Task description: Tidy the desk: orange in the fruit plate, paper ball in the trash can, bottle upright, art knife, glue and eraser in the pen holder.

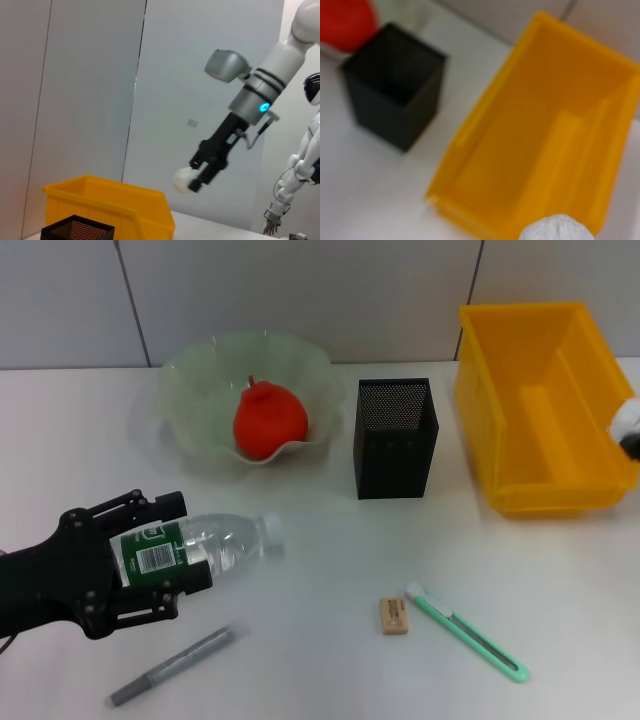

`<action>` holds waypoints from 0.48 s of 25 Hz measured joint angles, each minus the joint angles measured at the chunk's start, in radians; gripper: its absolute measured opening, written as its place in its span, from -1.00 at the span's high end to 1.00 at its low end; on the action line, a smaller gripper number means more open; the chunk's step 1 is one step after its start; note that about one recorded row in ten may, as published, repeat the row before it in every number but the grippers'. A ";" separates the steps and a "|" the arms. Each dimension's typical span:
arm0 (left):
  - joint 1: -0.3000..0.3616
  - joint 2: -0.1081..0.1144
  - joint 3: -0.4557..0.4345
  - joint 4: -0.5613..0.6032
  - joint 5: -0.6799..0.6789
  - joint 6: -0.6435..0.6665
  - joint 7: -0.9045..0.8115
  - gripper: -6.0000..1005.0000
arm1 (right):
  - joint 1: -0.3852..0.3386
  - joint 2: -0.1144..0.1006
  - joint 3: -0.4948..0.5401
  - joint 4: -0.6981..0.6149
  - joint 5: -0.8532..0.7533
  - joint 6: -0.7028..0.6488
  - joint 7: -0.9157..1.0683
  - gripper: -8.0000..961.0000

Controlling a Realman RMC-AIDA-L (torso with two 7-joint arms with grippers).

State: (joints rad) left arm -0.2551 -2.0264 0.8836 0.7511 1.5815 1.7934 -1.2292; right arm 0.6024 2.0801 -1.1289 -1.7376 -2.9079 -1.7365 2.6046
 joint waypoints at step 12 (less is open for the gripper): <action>0.005 -0.005 0.000 -0.010 -0.001 0.001 0.016 -0.67 | -0.031 -0.002 -0.019 0.403 0.218 0.606 -0.190 -0.20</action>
State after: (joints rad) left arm -0.2505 -2.0311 0.8835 0.7409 1.5803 1.7943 -1.2127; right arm 0.5717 2.0785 -1.1483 -1.3349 -2.6895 -1.1304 2.4147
